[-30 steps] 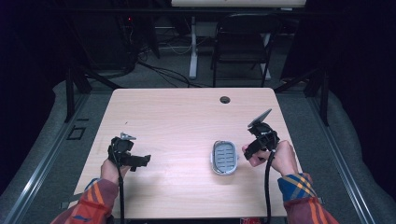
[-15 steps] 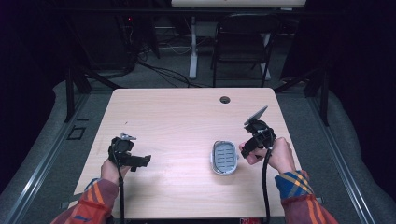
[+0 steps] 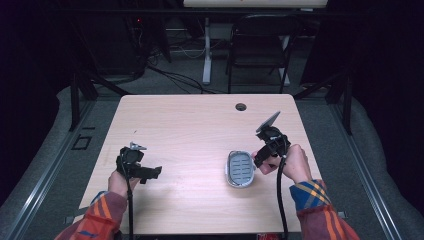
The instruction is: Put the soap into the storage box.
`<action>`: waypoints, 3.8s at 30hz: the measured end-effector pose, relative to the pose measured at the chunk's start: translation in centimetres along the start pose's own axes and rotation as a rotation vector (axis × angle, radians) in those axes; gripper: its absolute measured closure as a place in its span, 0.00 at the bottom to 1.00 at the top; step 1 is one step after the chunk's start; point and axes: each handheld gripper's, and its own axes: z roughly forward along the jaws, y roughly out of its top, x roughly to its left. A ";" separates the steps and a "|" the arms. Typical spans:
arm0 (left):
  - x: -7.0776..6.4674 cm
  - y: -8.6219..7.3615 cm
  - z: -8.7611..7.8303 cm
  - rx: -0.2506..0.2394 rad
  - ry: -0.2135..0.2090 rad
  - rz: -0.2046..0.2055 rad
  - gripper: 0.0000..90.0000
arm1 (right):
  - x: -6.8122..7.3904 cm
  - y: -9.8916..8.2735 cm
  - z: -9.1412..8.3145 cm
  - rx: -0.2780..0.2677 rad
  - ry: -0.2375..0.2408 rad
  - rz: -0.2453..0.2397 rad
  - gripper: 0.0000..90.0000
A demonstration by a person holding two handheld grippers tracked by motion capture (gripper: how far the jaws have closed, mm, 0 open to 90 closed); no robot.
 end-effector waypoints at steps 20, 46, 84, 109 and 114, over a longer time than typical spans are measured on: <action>0.0 -0.1 -0.1 0.004 0.000 0.004 0.00 | 1.4 1.5 0.5 0.040 -0.019 -0.050 0.41; 0.0 -0.1 0.0 0.012 -0.009 0.010 0.01 | 3.2 3.5 1.4 0.110 -0.055 -0.100 0.41; 0.0 -0.2 -0.1 0.007 -0.008 0.019 0.01 | 5.4 5.1 3.2 0.170 -0.068 -0.109 0.41; -0.2 -0.1 -0.1 0.000 -0.022 0.032 0.01 | 6.0 5.4 4.5 0.192 -0.089 -0.063 0.41; -0.2 -0.1 0.0 0.001 -0.022 0.029 0.01 | 6.0 5.3 4.5 0.191 -0.086 -0.043 0.41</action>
